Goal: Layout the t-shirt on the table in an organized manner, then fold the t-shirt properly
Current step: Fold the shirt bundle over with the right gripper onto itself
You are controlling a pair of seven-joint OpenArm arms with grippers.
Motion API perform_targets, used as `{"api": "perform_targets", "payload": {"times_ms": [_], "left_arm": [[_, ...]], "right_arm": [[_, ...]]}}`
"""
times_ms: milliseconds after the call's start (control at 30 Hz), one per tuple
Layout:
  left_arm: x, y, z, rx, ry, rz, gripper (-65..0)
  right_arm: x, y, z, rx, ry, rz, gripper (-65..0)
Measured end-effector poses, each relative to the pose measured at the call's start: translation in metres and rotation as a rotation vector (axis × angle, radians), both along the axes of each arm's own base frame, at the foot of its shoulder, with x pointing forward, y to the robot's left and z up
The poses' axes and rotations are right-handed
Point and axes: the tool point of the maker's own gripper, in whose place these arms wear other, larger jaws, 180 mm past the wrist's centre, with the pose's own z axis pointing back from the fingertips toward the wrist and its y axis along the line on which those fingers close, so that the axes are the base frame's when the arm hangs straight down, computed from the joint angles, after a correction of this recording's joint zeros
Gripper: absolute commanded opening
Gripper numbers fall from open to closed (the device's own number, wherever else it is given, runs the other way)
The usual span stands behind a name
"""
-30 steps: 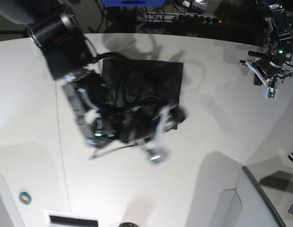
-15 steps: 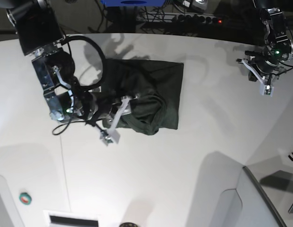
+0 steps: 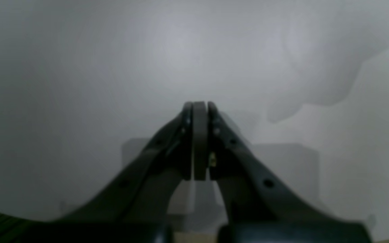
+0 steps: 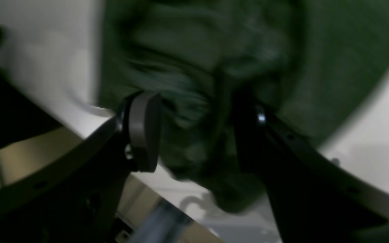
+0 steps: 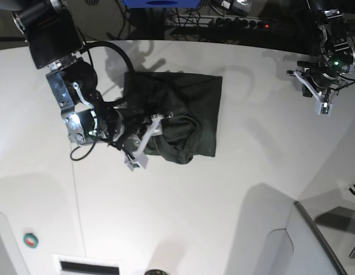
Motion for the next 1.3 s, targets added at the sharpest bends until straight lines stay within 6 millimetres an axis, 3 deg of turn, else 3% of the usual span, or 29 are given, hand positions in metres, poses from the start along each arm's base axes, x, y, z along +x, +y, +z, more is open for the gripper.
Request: {"api": "perform_targets", "payload": {"times_ms": [200, 367, 533, 800, 900, 1000, 1100, 1300], "left_arm": [[0.0, 0.0, 0.0, 0.001, 0.001, 0.001, -65.0], [0.0, 0.0, -0.001, -0.003, 0.0, 0.001, -65.0], [-0.011, 0.002, -0.013, -0.014, 0.042, 0.02, -65.0], [-0.009, 0.002, -0.012, -0.013, 0.038, 0.019, -65.0], [-0.008, 0.002, -0.012, -0.012, 0.035, 0.017, -65.0], [-0.009, 0.002, -0.012, -0.012, 0.036, 0.017, -65.0], [-0.009, 0.002, -0.012, -0.012, 0.036, 0.017, -65.0], [-0.008, 0.002, -0.012, -0.012, 0.035, 0.017, -65.0]], "right_arm": [[-0.002, 0.02, 0.005, 0.05, 0.008, 0.004, -33.5], [-0.012, 0.016, -0.003, 0.002, 0.01, 0.048, -33.6], [-0.044, 0.057, -0.004, 0.033, 0.038, 0.182, -33.6], [-0.067, 0.088, 0.0, 0.025, 0.02, 0.327, -33.6], [-0.061, 0.095, 0.023, 0.06, -0.051, 0.343, -33.6], [-0.05, 0.088, 0.04, 0.062, -0.097, 0.299, -33.6], [-0.042, 0.078, 0.038, 0.026, -0.076, 0.202, -33.5], [-0.027, 0.069, 0.025, -0.022, -0.058, 0.183, -33.5]]}}
